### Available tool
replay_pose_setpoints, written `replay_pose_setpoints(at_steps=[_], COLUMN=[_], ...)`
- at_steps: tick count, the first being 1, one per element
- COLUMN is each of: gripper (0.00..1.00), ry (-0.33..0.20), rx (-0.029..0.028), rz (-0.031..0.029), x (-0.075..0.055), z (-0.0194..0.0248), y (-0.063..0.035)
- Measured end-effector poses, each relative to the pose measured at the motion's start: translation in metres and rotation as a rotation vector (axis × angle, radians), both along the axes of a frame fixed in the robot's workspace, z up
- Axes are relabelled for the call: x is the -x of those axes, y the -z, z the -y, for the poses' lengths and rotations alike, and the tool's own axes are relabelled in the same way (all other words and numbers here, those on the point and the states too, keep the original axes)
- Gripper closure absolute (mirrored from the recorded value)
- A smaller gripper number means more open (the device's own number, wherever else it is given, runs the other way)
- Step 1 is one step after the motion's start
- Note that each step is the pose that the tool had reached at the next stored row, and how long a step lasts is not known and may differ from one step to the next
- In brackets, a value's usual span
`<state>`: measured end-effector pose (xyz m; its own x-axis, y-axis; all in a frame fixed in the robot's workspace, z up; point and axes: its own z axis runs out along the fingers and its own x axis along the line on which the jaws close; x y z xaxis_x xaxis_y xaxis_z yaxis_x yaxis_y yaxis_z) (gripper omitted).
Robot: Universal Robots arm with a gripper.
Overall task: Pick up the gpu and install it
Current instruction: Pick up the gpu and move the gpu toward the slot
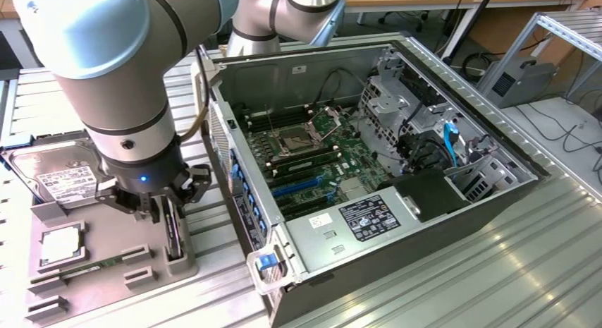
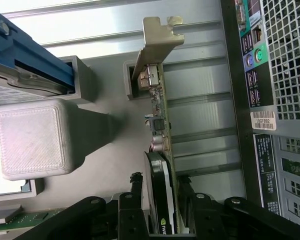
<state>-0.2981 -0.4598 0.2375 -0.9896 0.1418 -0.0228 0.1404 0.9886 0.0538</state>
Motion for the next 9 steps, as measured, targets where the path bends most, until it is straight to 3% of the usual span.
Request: replay_pose_setpoints(at_steps=[9], gripper=[0.59], ry=[0.0], rx=[0.0001], rz=[-0.0001], x=[-0.0005], z=[0.0], y=[-0.0001])
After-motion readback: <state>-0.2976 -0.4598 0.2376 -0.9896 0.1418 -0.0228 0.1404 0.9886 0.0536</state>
